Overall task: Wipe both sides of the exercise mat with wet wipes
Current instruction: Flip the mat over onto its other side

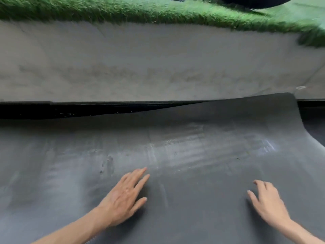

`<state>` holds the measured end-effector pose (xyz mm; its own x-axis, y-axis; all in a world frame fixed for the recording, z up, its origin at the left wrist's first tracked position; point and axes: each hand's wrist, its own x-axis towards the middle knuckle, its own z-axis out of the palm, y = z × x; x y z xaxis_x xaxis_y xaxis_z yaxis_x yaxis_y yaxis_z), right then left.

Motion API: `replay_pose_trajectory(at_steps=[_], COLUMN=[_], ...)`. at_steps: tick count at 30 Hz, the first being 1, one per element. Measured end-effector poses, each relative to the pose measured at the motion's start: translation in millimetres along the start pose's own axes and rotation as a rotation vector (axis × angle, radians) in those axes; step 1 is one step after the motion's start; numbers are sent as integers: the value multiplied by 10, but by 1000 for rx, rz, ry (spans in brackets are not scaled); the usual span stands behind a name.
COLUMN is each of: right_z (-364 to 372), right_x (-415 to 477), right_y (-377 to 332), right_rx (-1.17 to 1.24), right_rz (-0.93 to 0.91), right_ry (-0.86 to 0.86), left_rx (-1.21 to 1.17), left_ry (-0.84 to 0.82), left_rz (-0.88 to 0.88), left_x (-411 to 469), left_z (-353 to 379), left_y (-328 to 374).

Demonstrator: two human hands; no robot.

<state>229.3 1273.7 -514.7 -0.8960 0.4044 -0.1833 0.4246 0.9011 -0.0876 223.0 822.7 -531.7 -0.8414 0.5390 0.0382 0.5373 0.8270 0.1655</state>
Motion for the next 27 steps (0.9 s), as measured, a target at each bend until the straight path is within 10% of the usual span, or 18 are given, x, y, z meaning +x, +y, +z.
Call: replay_pose_trajectory(at_steps=[13, 27], right_z=[216, 149], right_x=[-283, -304], right_y=[-157, 943], right_rx=[164, 724], right_rz=[-46, 1180], right_ry=[54, 182], left_rx=[-261, -158], left_ry=[-39, -239], left_rz=[197, 284], left_x=[1491, 1698], left_z=[398, 763], left_y=[1615, 2602])
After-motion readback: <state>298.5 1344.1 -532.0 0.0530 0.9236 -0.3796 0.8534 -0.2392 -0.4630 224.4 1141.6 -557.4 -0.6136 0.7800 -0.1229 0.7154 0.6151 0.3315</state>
